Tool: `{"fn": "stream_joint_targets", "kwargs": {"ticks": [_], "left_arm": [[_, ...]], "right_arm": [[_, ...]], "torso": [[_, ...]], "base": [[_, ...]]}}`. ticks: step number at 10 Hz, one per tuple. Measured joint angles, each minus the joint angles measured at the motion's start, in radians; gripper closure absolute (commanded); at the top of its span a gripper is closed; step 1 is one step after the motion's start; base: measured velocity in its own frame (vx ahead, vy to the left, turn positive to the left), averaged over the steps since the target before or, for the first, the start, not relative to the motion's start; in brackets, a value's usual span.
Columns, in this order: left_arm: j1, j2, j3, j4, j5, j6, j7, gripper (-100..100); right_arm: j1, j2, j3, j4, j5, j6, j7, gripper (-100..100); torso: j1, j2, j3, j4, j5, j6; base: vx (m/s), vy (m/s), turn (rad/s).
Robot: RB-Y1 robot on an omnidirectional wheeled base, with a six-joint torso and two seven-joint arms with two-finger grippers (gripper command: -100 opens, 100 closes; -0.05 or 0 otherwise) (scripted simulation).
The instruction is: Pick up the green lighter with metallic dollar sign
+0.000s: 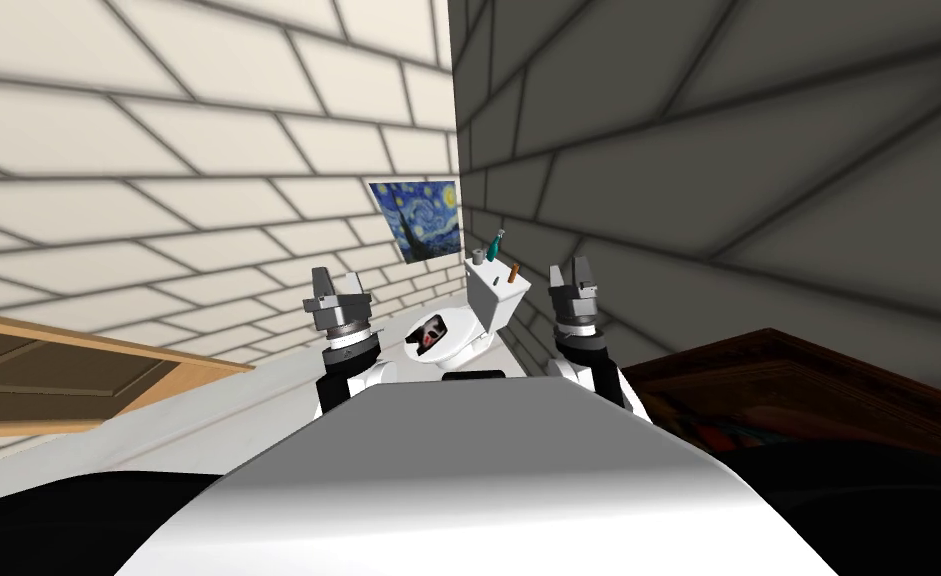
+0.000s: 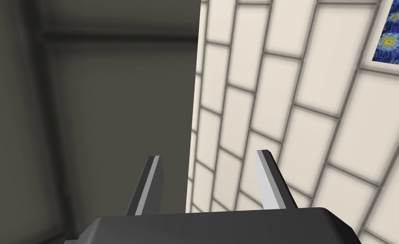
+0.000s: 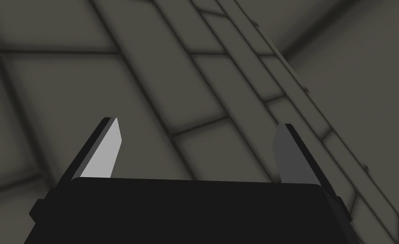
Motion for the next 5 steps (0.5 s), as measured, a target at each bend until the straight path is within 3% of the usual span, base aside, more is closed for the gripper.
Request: {"fn": "stream_joint_targets", "kwargs": {"ticks": [5], "left_arm": [[0.0,0.0,0.0,0.0,0.0,0.0,0.0,0]], "right_arm": [[0.024,-0.141,0.001,0.023,0.044,0.038,0.02,-100]], "torso": [[0.0,0.0,0.0,0.0,0.0,0.0]], "base": [[-0.003,0.008,0.044]]}}
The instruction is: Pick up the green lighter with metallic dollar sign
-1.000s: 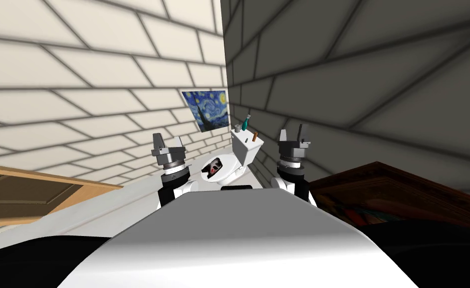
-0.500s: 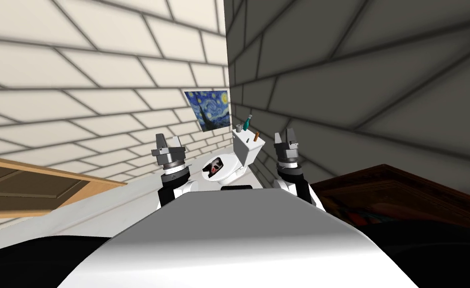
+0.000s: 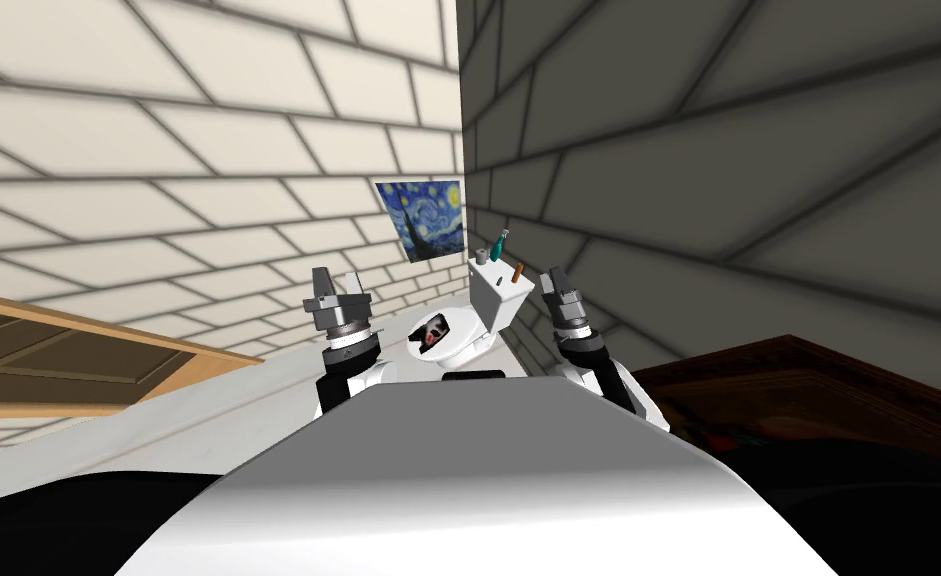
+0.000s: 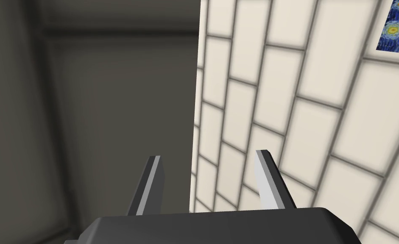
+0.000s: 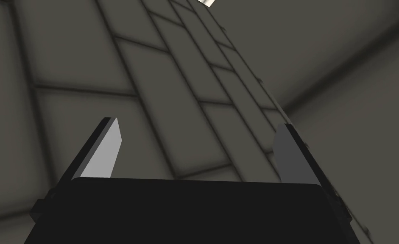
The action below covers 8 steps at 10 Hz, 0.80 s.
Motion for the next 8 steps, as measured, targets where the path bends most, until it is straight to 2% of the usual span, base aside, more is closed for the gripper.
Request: {"fn": "stream_joint_targets", "kwargs": {"ticks": [5,8], "left_arm": [[0.0,0.0,0.0,0.0,0.0,0.0,0.0,0],[0.0,0.0,0.0,0.0,0.0,0.0,0.0,0]], "right_arm": [[0.023,-0.139,0.004,0.015,0.046,0.048,0.021,-100],[0.041,-0.227,-0.001,0.031,0.067,0.059,0.03,-100]], "torso": [[0.0,0.0,0.0,0.0,0.0,0.0],[0.0,0.0,0.0,0.0,0.0,0.0]], "base": [[-0.003,0.01,0.052],[-0.003,0.008,0.049]]}}
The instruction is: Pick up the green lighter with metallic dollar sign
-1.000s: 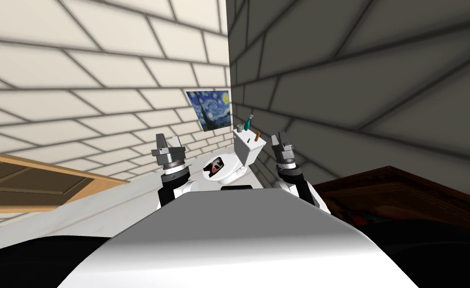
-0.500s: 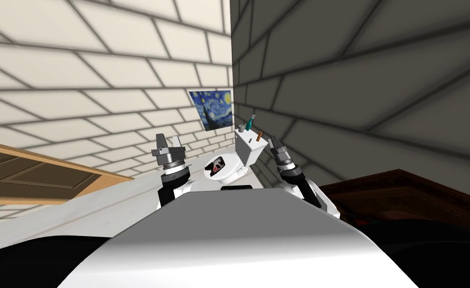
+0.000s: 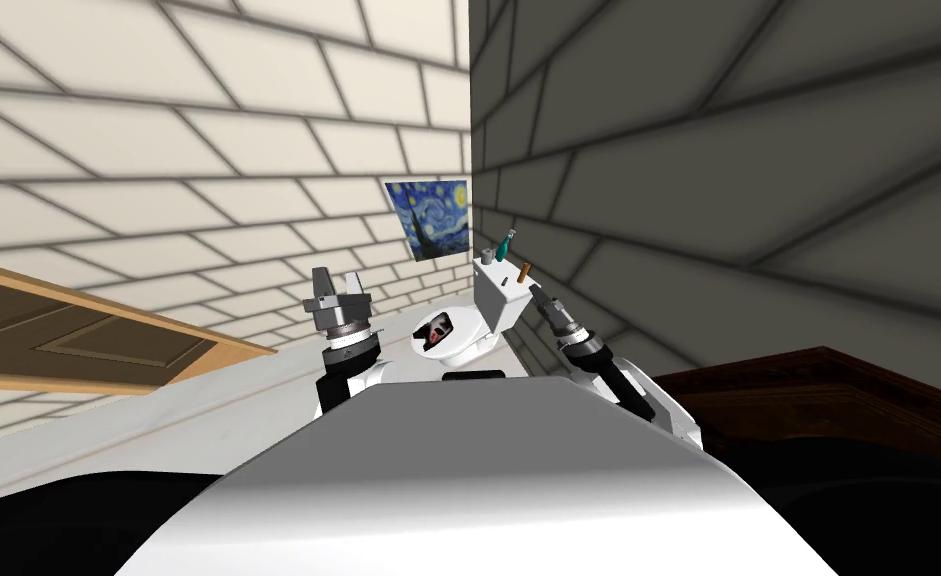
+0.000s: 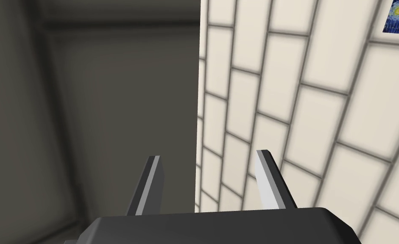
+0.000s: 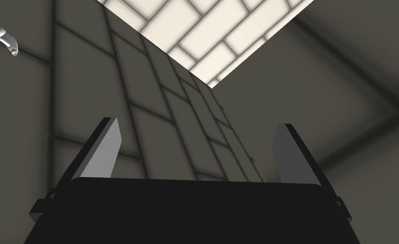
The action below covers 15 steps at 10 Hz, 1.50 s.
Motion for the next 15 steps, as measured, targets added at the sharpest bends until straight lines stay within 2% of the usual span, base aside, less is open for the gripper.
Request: {"fn": "stream_joint_targets", "kwargs": {"ticks": [3,9,15], "left_arm": [[0.0,0.0,0.0,0.0,0.0,0.0,0.0,0],[0.0,0.0,0.0,0.0,0.0,0.0,0.0,0],[0.0,0.0,0.0,0.0,0.0,0.0,0.0,0]], "right_arm": [[0.002,-0.081,0.007,0.014,0.027,0.03,0.013,-100],[0.04,-0.259,0.002,0.031,0.076,0.075,0.036,-100],[0.059,-0.446,0.005,0.064,0.127,0.12,0.057,-100]], "torso": [[0.0,0.0,0.0,0.0,0.0,0.0],[0.0,0.0,0.0,0.0,0.0,0.0],[0.0,0.0,0.0,0.0,0.0,0.0]], "base": [[-0.002,0.01,0.049],[-0.002,0.01,0.05],[0.0,0.009,0.053]]}}
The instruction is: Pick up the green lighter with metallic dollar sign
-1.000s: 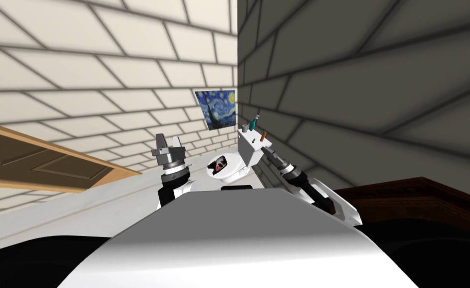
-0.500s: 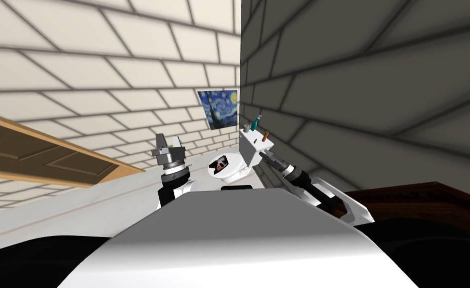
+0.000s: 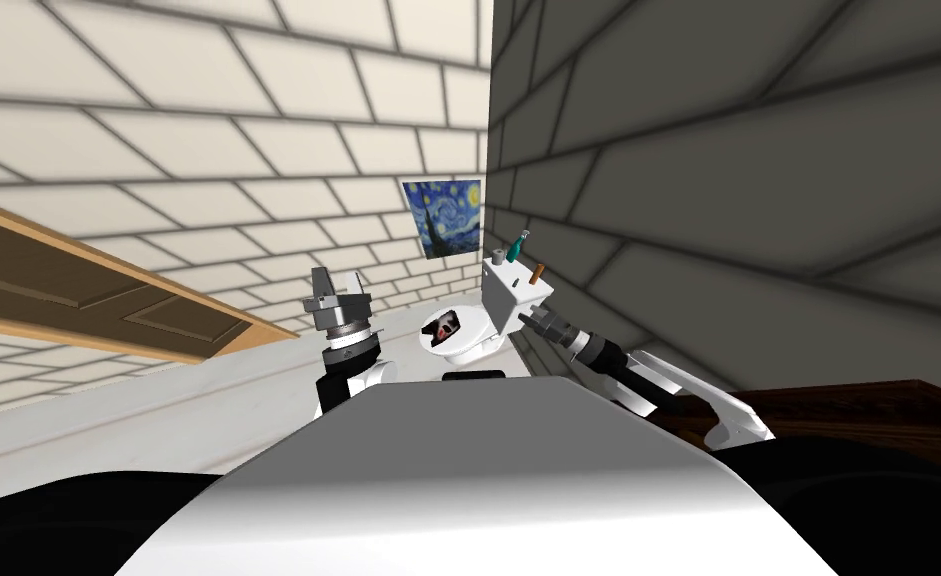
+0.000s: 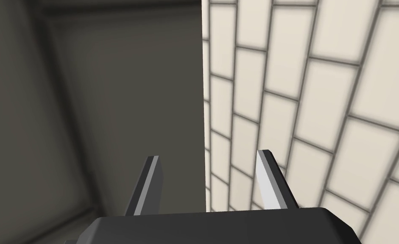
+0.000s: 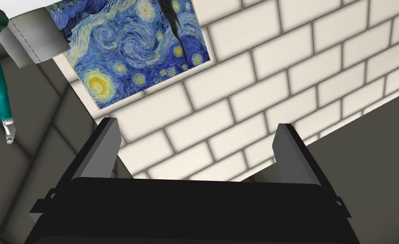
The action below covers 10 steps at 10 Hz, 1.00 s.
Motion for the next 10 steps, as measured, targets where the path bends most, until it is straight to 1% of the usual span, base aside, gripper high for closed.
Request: {"fn": "stream_joint_targets", "kwargs": {"ticks": [1,2,3,4,5,6,8,10], "left_arm": [[0.0,0.0,0.0,0.0,0.0,0.0,0.0,0],[0.0,0.0,0.0,0.0,0.0,0.0,0.0,0],[0.0,0.0,0.0,0.0,0.0,0.0,0.0,0],[0.0,0.0,0.0,0.0,0.0,0.0,0.0,0],[0.0,0.0,0.0,0.0,0.0,0.0,0.0,0],[0.0,0.0,0.0,0.0,0.0,0.0,0.0,0],[0.0,0.0,0.0,0.0,0.0,0.0,0.0,0],[0.0,0.0,0.0,0.0,0.0,0.0,0.0,0]], "right_arm": [[0.006,-0.031,-0.001,-0.005,0.003,0.005,0.003,-100],[0.014,-0.062,-0.002,0.003,0.017,0.016,0.008,-100],[0.016,-0.095,-0.001,0.002,0.025,0.031,0.01,-100],[0.021,-0.125,0.0,0.0,0.029,0.036,0.013,-100],[0.036,-0.156,-0.004,0.001,0.043,0.049,0.019,-100],[0.04,-0.186,-0.003,0.005,0.052,0.059,0.024,-100],[0.039,-0.238,-0.002,0.012,0.055,0.059,0.026,-100],[0.053,-0.3,-0.004,0.017,0.076,0.083,0.032,-100]], "torso": [[0.0,0.0,0.0,0.0,0.0,0.0],[0.0,0.0,0.0,0.0,0.0,0.0],[0.0,0.0,0.0,0.0,0.0,0.0],[0.0,0.0,0.0,0.0,0.0,0.0],[0.0,0.0,0.0,0.0,0.0,0.0],[0.0,0.0,0.0,0.0,0.0,0.0],[-0.001,0.0,0.0,0.0,0.0,0.0],[0.0,0.0,0.0,0.0,0.0,0.0]], "base": [[0.002,0.013,0.116],[0.002,0.009,0.061],[0.002,0.004,-0.013],[0.003,0.012,0.107],[0.005,0.008,0.064],[0.002,0.002,-0.016],[0.002,0.004,0.051],[0.003,0.003,0.03]]}}
